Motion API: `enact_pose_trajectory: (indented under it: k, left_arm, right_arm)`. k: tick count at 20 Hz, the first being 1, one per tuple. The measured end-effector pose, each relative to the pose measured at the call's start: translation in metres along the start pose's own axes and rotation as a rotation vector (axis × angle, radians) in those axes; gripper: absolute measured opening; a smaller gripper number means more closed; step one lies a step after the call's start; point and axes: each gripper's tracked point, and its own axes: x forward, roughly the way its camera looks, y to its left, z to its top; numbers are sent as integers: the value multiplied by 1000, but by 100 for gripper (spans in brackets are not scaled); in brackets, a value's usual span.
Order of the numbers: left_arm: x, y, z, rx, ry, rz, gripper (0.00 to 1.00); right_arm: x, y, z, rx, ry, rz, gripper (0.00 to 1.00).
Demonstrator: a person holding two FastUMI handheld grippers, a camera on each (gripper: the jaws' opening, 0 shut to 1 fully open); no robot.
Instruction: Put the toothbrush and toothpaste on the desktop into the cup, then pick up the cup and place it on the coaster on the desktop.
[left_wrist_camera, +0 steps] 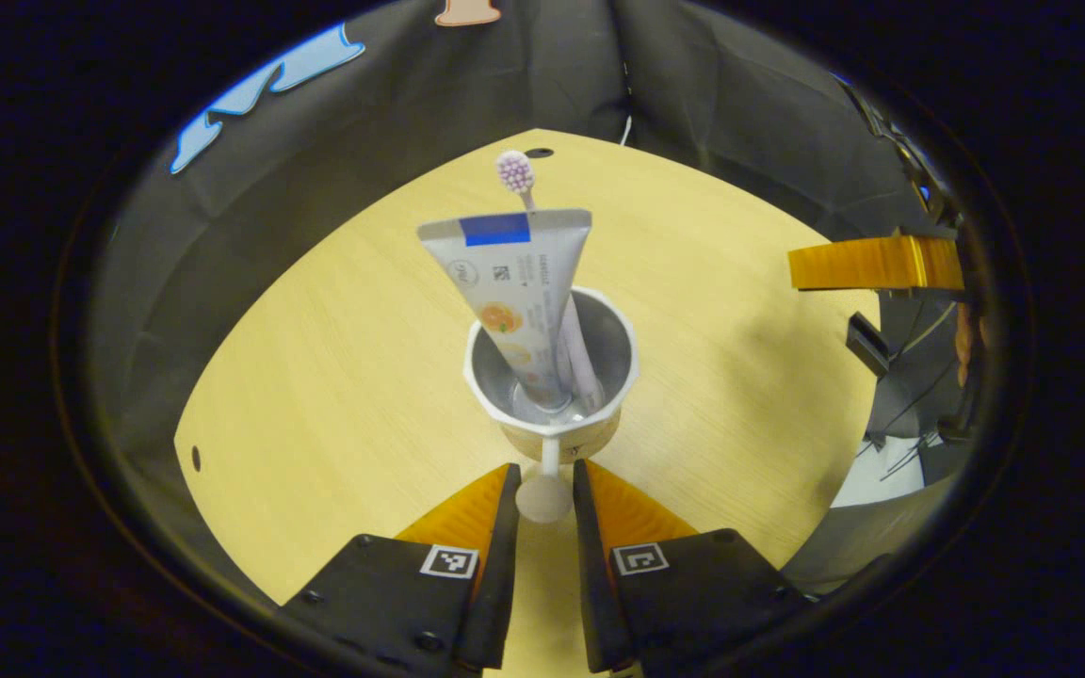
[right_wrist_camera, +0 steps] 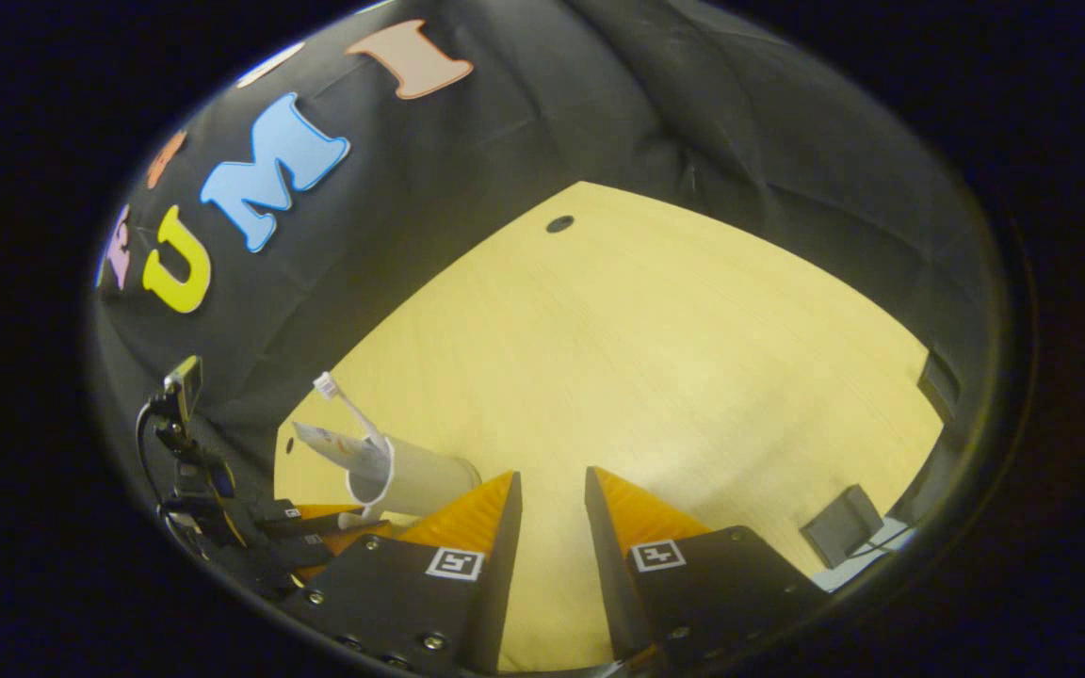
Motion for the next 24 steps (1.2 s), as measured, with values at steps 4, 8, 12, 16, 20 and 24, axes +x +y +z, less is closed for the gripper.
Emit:
enact_pose_trajectory:
  k: [4,8,12,16,20,24]
  left_arm:
    - [-31,4,5,-69,-84,51,40]
    - [-58,19,-1,-135,-190,139,37]
    - [-87,39,-6,-202,-304,246,37]
    - [-92,44,-12,-257,-427,324,41]
    - [-102,55,-11,-307,-584,403,40]
    - [-116,56,3,-363,-755,446,40]
  right_arm:
    - [-10,32,21,-113,-37,42,43]
    - [-20,65,46,-204,-84,93,42]
    - [-31,95,76,-261,-149,138,42]
    - [-47,125,115,-323,-243,173,42]
    - [-76,154,160,-344,-372,211,42]
    - [-107,177,201,-412,-505,206,42]
